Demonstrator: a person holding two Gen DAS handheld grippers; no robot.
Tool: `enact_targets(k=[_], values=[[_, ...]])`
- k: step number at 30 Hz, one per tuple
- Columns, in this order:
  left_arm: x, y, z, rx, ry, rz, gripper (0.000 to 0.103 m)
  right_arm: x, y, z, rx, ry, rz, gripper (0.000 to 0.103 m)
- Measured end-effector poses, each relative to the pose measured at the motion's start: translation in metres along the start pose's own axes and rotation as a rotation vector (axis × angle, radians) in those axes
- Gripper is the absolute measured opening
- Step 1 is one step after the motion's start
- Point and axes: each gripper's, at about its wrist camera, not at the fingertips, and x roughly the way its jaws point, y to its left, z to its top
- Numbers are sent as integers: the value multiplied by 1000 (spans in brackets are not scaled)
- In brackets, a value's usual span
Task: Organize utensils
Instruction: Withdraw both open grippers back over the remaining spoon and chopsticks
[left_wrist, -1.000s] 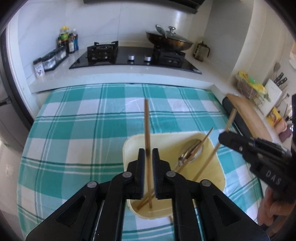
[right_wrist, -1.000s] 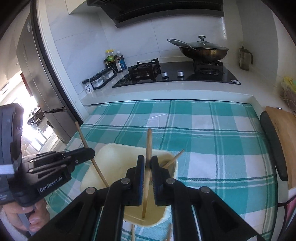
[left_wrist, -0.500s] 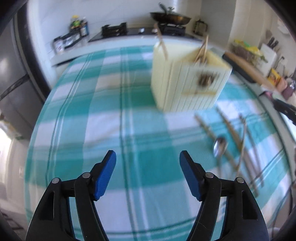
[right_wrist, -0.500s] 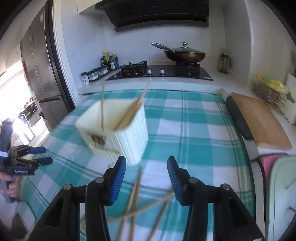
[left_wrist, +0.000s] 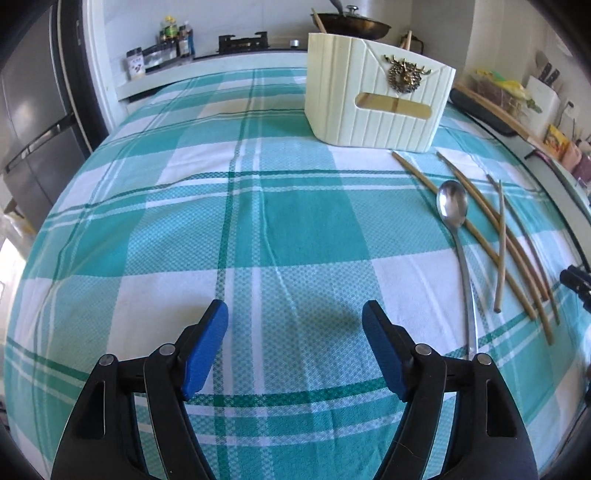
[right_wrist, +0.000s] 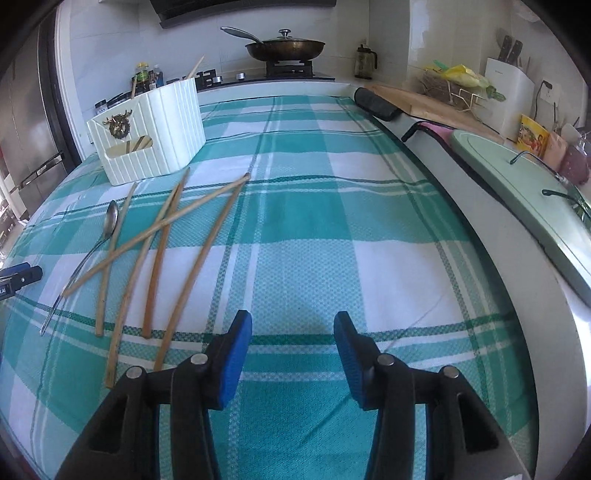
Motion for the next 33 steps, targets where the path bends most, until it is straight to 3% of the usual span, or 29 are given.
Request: enact_targets(k=[3, 12, 18, 23, 33], values=[[2, -1, -2, 6, -8, 17, 85, 5, 1, 0, 2, 14, -5, 47], [5, 0, -2, 12, 6, 7, 94, 7, 6, -2, -2, 18, -20, 47], [-3, -16, 11, 45, 2, -74, 94, 7, 4, -1, -5, 18, -24, 47], [-10, -53, 36, 75, -31, -156, 94, 8, 3, -1, -6, 18, -25, 47], [32, -96, 44, 194, 24, -84, 89, 7, 4, -1, -5, 17, -24, 47]])
